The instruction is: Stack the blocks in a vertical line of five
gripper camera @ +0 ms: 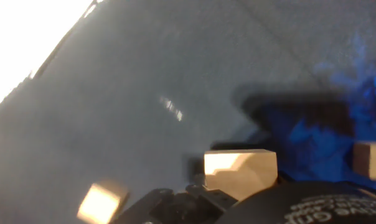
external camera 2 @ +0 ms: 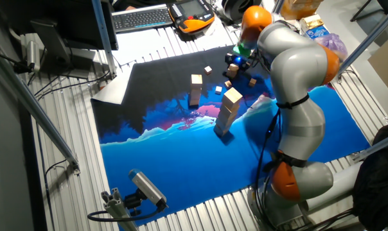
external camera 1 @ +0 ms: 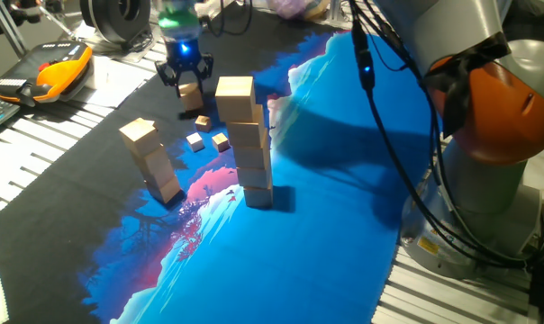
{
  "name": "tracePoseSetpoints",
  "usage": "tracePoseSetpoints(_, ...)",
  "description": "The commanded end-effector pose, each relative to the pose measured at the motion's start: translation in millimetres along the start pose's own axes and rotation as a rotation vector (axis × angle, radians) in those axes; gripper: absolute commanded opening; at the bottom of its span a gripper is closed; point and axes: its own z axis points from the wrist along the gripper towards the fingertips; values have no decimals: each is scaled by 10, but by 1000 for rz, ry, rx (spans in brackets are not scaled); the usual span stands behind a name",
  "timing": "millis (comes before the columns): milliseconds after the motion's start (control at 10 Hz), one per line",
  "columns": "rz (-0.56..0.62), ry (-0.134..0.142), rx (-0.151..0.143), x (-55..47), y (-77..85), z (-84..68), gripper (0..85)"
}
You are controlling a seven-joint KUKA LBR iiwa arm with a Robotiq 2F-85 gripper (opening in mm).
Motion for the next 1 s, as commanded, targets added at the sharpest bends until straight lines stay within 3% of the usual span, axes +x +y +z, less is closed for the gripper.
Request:
tracePoseSetpoints(0,-26,18,7,112,65,-539,0)
tracePoseSetpoints(200,-70,24,11,379,165,-920,0)
tracePoseSetpoints(500,-131,29,-21,619,202,-1136,0)
tracePoseSetpoints(700,-169,33,-49,667,168,-1193,0)
tracePoseSetpoints(900,-200,33,-37,665,162,-1194,0)
